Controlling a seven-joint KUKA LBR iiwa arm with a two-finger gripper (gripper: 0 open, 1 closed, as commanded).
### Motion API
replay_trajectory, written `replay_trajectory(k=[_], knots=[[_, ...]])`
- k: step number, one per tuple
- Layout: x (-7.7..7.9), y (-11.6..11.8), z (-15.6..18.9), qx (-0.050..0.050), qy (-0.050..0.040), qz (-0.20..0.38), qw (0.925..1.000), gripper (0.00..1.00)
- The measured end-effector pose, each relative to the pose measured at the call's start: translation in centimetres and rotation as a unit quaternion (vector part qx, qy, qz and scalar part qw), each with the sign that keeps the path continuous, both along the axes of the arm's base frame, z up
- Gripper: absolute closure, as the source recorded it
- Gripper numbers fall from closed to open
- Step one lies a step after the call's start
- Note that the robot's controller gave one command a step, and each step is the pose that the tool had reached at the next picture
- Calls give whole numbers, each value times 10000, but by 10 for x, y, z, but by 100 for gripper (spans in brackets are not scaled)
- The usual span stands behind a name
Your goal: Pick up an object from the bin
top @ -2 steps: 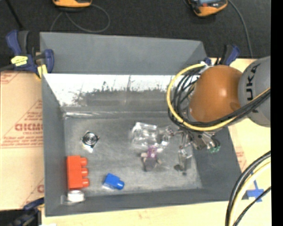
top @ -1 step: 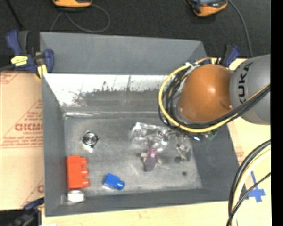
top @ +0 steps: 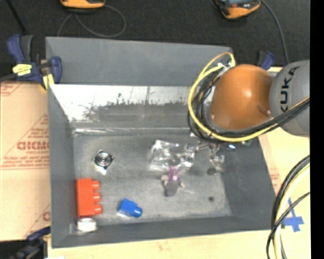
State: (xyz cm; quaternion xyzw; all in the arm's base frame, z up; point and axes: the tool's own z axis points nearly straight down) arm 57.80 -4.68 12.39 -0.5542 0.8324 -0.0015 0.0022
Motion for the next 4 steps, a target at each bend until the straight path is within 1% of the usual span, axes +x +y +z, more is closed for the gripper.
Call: replay_trajectory(k=[1, 2, 3, 4], knots=[[5, 20, -52, 0, -9, 1096, 9940, 0], [-38, 33, -54, -1, 27, 2235, 9747, 0], [-38, 33, -53, 0, 20, 2220, 9750, 100], [-36, 32, -4, -10, -2, 2198, 9755, 100]])
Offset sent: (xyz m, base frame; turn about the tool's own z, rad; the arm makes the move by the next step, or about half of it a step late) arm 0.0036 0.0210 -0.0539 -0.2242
